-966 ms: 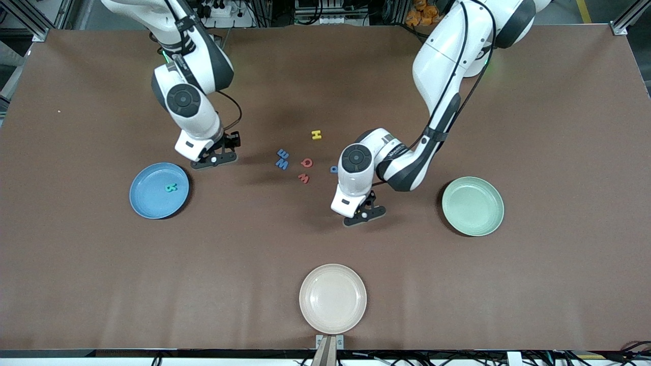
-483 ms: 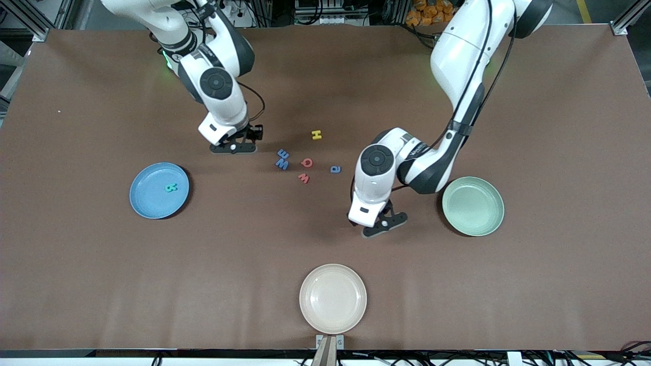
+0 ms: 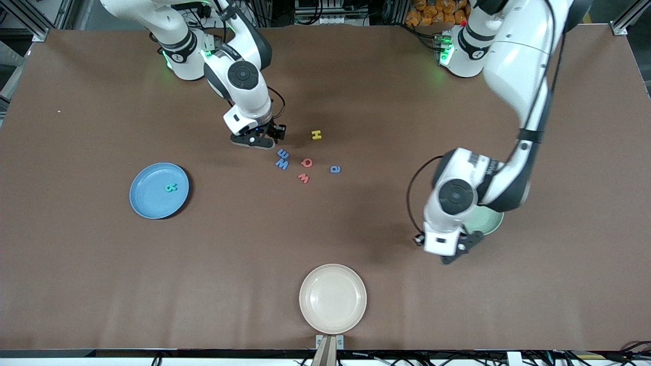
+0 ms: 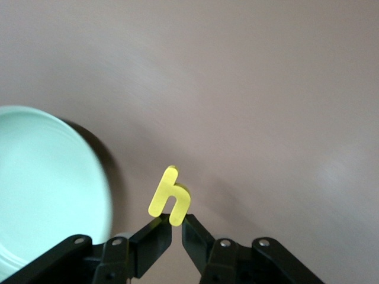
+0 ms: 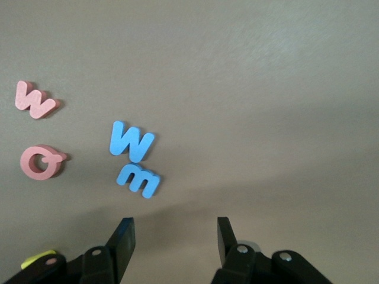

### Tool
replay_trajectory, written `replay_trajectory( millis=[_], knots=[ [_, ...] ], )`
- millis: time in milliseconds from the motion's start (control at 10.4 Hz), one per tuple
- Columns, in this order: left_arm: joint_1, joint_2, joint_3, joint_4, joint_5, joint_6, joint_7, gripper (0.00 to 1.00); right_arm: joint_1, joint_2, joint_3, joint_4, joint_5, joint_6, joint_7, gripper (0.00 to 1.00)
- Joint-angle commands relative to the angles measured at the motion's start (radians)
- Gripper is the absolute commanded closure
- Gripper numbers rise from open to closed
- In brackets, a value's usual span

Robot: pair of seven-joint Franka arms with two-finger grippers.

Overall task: Sort uppercase to blue plate, lowercase to green plate
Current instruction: 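Lower the yellow h onto the green plate while the right gripper reaches the W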

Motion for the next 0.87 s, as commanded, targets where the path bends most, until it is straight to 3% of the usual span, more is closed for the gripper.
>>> replay_trajectory(
  millis=[0,386,483,773],
  knots=[
    [0.107,-0.025,-0.023,-0.025,0.004,-0.065,0.053,1.00,0.027,0.071,-0.004,0.042,-0.002,0.058,0.095,0.36],
    [0.138,-0.013,-0.022,-0.048,-0.054,-0.187,0.080,1.00,0.048,0.177,-0.018,0.142,-0.016,0.093,0.109,0.35],
    [0.138,-0.013,-0.022,-0.051,-0.060,-0.241,0.083,1.00,0.051,0.188,-0.045,0.142,-0.025,0.129,0.109,0.35],
    [0.136,-0.013,-0.022,-0.050,-0.099,-0.304,0.085,1.00,0.048,0.177,-0.071,0.146,-0.128,0.131,0.106,0.35]
  ],
)
